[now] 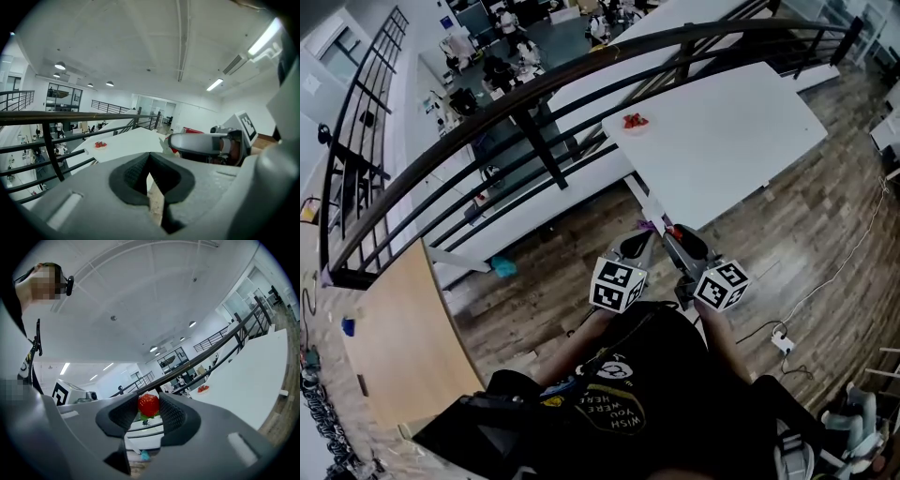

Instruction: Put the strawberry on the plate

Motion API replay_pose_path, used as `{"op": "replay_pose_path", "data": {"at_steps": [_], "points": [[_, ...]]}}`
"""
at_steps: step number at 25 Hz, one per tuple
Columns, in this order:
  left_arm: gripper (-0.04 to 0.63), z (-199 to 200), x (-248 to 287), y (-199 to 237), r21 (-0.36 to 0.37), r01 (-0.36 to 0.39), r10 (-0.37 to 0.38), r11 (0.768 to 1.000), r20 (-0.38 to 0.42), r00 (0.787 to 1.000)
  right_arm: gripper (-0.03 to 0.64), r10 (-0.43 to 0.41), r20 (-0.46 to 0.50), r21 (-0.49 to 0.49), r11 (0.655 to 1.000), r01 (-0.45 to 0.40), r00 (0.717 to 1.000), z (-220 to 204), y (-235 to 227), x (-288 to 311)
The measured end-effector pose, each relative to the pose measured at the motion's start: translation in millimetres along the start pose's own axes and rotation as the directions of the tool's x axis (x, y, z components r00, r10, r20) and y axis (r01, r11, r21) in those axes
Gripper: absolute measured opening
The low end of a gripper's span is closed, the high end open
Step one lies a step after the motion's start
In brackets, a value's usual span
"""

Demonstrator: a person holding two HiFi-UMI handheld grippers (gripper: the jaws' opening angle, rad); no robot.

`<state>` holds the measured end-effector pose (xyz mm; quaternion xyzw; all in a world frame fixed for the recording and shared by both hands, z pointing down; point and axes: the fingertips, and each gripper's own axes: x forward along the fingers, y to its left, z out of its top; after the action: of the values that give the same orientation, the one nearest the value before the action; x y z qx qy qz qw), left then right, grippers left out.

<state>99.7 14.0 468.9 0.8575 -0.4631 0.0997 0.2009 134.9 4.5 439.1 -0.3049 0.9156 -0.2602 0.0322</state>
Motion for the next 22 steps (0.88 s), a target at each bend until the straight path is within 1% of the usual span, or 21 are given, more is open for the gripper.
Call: {"op": "replay_pose_path", "data": {"at_steps": [4,6,8,10,14,16,18,19,20,22], "points": [[0.002,-5,-4,16,-0.027,-0.005,0.005,1.000,-0.004,1.000,0.140,-0.009,-0.006,0.015,1.000,0.009,1.000,-8,3,10],[0.003,-7,-1,19,-0.046,-0.001,0.000,0.999,-0.009,1.000,0.140,-0.003,-0.024,0.023,1.000,0.003,1.000,-14,3,16],[0.002,-8,3,20,-0.049,0.002,-0.003,0.999,-0.009,1.000,0.140,0.008,-0.051,0.023,1.000,-0.007,0.999,-19,1,21],[0.002,-8,9,28,-0.057,-0.014,0.013,0.998,-0.009,1.000,0.140,0.021,-0.073,0.018,1.000,-0.020,0.997,-20,-3,29],[0.002,0,19,51,-0.123,-0.065,0.064,0.990,-0.010,0.998,0.140,0.049,-0.078,0.013,0.999,-0.048,0.996,-3,-16,42],[0.002,14,25,52,-0.163,-0.067,0.069,0.984,0.007,0.998,0.140,0.057,-0.064,0.014,0.998,-0.056,0.996,12,-23,46],[0.002,33,35,49,-0.195,-0.055,0.064,0.979,0.042,0.997,0.140,0.065,-0.053,0.017,0.998,-0.064,0.997,25,-34,50],[0.002,40,42,48,-0.190,-0.052,0.063,0.980,0.054,0.997,0.140,0.069,-0.052,0.018,0.998,-0.068,0.996,29,-39,53],[0.002,43,49,47,-0.167,-0.057,0.066,0.984,0.052,0.996,0.140,0.074,-0.053,0.019,0.997,-0.073,0.996,32,-44,54],[0.002,39,60,48,-0.124,-0.081,0.085,0.989,0.027,0.996,0.140,0.086,-0.058,0.020,0.996,-0.085,0.995,35,-52,56]]}}
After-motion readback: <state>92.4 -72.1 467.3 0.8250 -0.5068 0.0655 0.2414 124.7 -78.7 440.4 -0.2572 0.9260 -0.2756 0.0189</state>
